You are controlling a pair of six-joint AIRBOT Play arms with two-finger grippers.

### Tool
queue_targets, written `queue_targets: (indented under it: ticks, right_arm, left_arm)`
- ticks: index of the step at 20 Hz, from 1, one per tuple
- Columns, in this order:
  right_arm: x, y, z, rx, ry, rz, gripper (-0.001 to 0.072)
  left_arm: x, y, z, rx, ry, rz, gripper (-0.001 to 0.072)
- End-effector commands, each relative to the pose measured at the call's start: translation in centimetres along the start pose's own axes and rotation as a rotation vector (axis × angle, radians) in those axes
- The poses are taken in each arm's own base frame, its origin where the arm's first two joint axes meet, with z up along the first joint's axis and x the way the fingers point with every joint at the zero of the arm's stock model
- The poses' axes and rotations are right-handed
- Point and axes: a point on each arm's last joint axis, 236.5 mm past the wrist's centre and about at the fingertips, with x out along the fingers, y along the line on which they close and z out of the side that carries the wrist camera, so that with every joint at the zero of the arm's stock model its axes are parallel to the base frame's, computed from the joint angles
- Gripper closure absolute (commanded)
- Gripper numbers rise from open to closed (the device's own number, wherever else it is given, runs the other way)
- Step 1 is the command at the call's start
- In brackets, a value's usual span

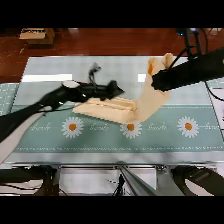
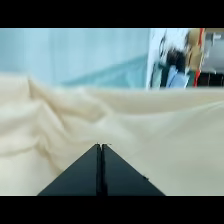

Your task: Fold the shirts.

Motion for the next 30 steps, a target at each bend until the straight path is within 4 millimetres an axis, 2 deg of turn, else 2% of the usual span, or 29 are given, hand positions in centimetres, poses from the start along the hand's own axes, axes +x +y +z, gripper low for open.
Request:
queue_targets:
  ticks: [1,4,6,8,10,12,14,15,17,18,20,21,22,23,24,25,26,27,28,29,30]
  right_arm:
    - [2.6,3.1,1.7,-0.05,-0.049,0.023,0.0692]
    - [8.3,8.0,4.4,-0.062,-0.127,0.103,0.0692]
    - [13.2,11.2,4.7,-0.071,-0.136,0.156,0.0692]
    - [18.2,14.4,3.8,-0.06,-0.119,0.211,0.0692]
    - [22.9,17.2,2.1,-0.038,-0.096,0.259,0.0692]
    - [26.6,19.4,-0.2,0.021,-0.049,0.305,0.0679]
    - [28.6,20.9,-1.3,0.1,-0.03,0.349,0.0351]
    - [28.7,21.4,-1.1,0.141,-0.035,0.37,0.0286]
    - [27.6,20.7,0.7,0.172,-0.078,0.381,0.0286]
    - [26.6,19.8,2.2,0.187,-0.108,0.381,0.0287]
    - [23.2,16.7,5.6,0.209,-0.171,0.365,0.0288]
    - [21.1,14.1,7.0,0.192,-0.195,0.329,0.0287]
    - [18.9,10.8,7.9,0.155,-0.202,0.262,0.0288]
    - [16.8,7.0,7.8,0.108,-0.186,0.165,0.0288]
    - [14.8,2.3,7.0,0.064,-0.141,0.035,0.0288]
    - [12.5,-3.5,5.1,0.036,-0.058,-0.133,0.0288]
    - [10.0,-9.3,2.4,0.034,0.054,-0.302,0.0288]
    - [8.0,-13.5,-0.3,0.039,0.17,-0.409,0.0288]
    - [7.1,-16.1,-3.1,0.067,0.272,-0.428,0.0288]
    - [7.5,-17.1,-5.8,0.142,0.346,-0.367,0.0285]
    - [8.7,-16.5,-7.9,0.253,0.384,-0.252,0.0225]
  left_arm:
    - [-10.1,-1.4,7.1,0.136,-0.179,0.026,0.0686]
    - [-20.3,-3.9,11.2,0.185,-0.362,0.001,0.0686]
    - [-26.2,-5.5,12.0,0.227,-0.462,0.002,0.0686]
    - [-30.1,-6.8,11.5,0.265,-0.514,0.003,0.0686]
    - [-32.0,-8.2,10.1,0.307,-0.518,-0.002,0.0686]
    - [-32.4,-9.5,8.6,0.343,-0.5,-0.012,0.0686]
    - [-32.2,-10.5,7.5,0.37,-0.479,-0.022,0.0686]
    - [-32.1,-10.8,7.2,0.377,-0.47,-0.027,0.0686]
    - [-31.6,-11.0,7.0,0.381,-0.456,-0.033,0.0686]
    - [-31.4,-10.9,6.9,0.382,-0.449,-0.031,0.0686]
    - [-31.2,-10.2,6.9,0.388,-0.444,0.003,0.0686]
    - [-31.2,-9.8,6.9,0.39,-0.439,0.019,0.0686]
    - [-31.2,-9.4,6.9,0.393,-0.437,0.036,0.0686]
    - [-31.1,-9.1,6.9,0.395,-0.433,0.05,0.0686]
    - [-31.1,-8.6,6.9,0.398,-0.427,0.073,0.0686]
    - [-31.1,-7.8,6.8,0.403,-0.416,0.106,0.0685]
    - [-31.1,-6.9,6.7,0.409,-0.404,0.145,0.0685]
    - [-31.1,-5.9,6.6,0.415,-0.391,0.19,0.0685]
    - [-31.2,-5.0,6.5,0.421,-0.378,0.227,0.0685]
    - [-31.3,-4.4,6.4,0.424,-0.37,0.253,0.0685]
    - [-31.3,-3.9,6.4,0.418,-0.364,0.275,0.0678]
